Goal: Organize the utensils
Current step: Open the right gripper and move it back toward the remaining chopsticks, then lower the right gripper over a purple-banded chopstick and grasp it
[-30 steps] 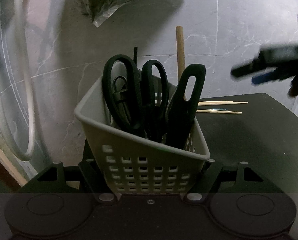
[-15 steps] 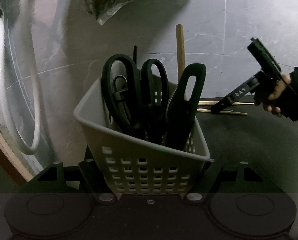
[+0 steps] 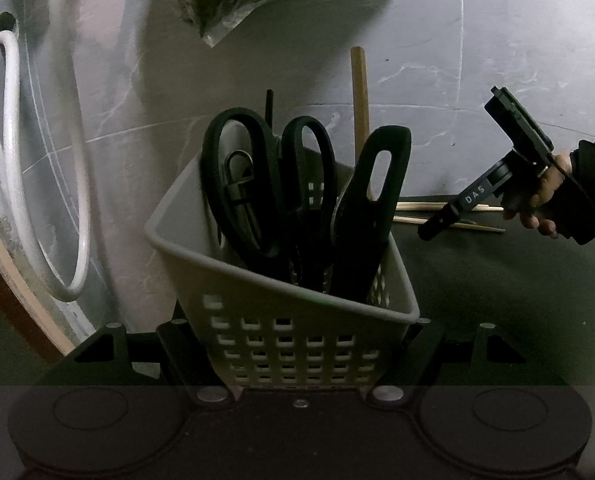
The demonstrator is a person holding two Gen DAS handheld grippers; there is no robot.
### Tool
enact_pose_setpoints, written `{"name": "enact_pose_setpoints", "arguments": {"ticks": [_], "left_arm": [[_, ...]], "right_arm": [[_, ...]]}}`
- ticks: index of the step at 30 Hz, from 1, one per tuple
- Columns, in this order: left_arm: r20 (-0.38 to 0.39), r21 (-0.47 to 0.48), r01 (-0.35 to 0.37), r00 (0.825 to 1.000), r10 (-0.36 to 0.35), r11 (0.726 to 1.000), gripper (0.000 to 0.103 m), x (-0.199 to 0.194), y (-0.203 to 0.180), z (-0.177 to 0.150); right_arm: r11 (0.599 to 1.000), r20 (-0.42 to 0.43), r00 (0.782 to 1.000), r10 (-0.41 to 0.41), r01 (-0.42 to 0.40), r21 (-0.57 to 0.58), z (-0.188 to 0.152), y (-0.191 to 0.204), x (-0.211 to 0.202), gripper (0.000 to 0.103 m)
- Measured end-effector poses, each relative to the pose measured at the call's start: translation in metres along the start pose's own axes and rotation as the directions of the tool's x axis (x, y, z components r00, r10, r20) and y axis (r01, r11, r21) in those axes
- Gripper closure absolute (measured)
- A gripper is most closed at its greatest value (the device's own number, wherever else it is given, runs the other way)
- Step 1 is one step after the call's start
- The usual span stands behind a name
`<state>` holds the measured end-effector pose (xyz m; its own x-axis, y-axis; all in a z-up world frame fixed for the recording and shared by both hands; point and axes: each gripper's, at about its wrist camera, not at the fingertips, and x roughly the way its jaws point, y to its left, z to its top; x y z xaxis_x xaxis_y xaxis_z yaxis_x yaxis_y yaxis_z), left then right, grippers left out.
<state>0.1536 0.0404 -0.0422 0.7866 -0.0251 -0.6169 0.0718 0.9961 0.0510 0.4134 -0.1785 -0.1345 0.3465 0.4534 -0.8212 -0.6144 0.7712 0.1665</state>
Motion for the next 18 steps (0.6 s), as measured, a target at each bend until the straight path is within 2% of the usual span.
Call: {"name": "enact_pose_setpoints", "arguments": {"ticks": [12,18], "left_arm": [[-0.005,-0.004,-0.013,1.0,0.013,1.0,0.026,0.0,-0.001,0.001],[-0.004,-0.005,-0.015,1.0,0.015,1.0,0.026,0.0,-0.002,0.0]], "right_arm": [[1.0,0.026,1.0,-0.004,0.003,0.017,-0.001,-0.008,-0.005,0.002],[1.0,0.029,1.0,-0.009,0.009,0.01,-0.001,-0.014,-0.004,0.012]]}}
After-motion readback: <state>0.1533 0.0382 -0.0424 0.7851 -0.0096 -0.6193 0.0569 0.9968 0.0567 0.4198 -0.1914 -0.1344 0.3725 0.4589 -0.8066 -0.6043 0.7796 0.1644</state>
